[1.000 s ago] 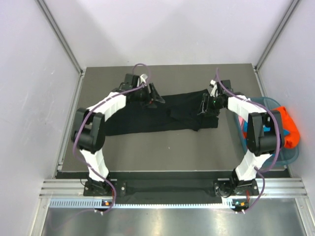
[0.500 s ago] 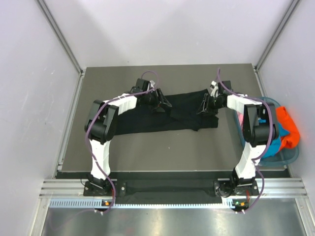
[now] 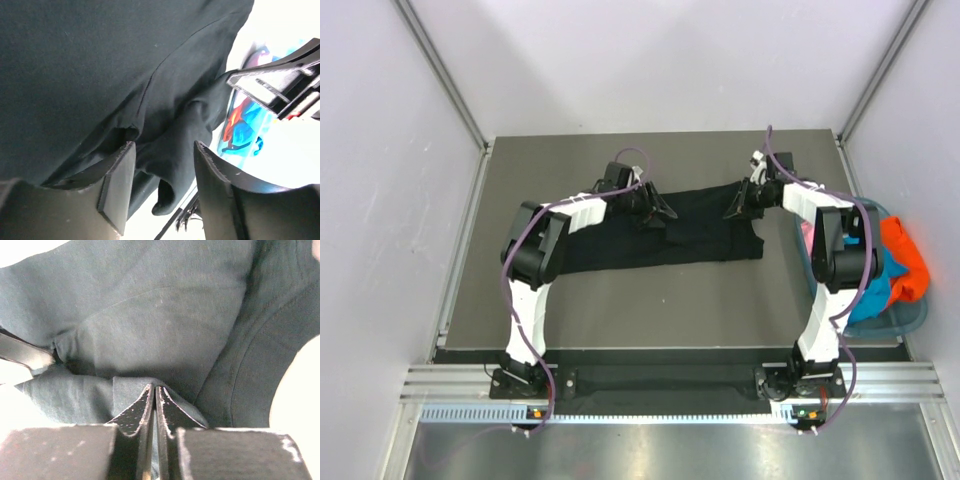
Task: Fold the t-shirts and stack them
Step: Fold the tshirt
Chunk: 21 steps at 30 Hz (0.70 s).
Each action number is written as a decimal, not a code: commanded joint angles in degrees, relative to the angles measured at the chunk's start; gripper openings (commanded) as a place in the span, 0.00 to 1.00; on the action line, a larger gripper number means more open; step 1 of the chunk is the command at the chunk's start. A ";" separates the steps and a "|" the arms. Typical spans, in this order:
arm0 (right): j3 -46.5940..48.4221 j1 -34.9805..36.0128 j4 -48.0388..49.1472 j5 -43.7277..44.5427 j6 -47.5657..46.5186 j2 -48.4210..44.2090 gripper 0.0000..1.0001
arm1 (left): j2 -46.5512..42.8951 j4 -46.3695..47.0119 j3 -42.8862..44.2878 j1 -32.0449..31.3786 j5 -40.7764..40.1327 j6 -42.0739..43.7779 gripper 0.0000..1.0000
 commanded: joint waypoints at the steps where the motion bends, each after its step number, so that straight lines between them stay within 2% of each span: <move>1: 3.18 -0.95 1.53 0.41 -1.35 0.84 0.00 | 0.48 4.94 1.42 -0.95 1.64 -1.66 0.53; 4: 4.23 -1.13 1.27 1.38 -2.06 1.19 0.00 | 1.19 5.38 2.03 -1.21 1.56 -2.18 0.50; 7: 6.16 -1.31 -0.31 2.17 -3.46 2.60 0.00 | 1.71 5.65 2.29 -1.30 1.12 -2.27 0.40; 8: 6.77 -1.22 -0.66 2.34 -3.99 3.38 0.00 | 1.89 5.65 2.38 -1.30 1.03 -2.27 0.31; 10: 7.92 -1.31 -1.81 3.13 -4.69 4.18 0.01 | 1.72 5.65 2.12 -1.30 0.07 -2.01 0.21; 11: 8.10 -1.48 -2.07 3.57 -4.78 4.62 0.02 | 1.45 5.47 1.94 -1.30 -0.55 -1.14 0.10; 12: 8.19 -1.74 -2.07 4.10 -4.70 4.80 0.02 | 0.93 4.43 1.94 -1.30 -1.25 -0.43 0.05; 15: 8.01 -2.45 -1.99 4.10 -4.17 5.41 0.02 | -0.21 2.57 1.59 -1.39 -5.20 3.34 0.00; 20: 7.92 -2.71 -1.81 3.58 -3.91 6.03 0.07 | 1.10 -4.88 3.43 -1.74 -9.77 9.23 0.00; 21: 7.92 -2.71 -1.81 3.49 -3.99 6.03 0.12 | 1.62 -6.47 4.92 -1.83 -11.87 10.11 0.09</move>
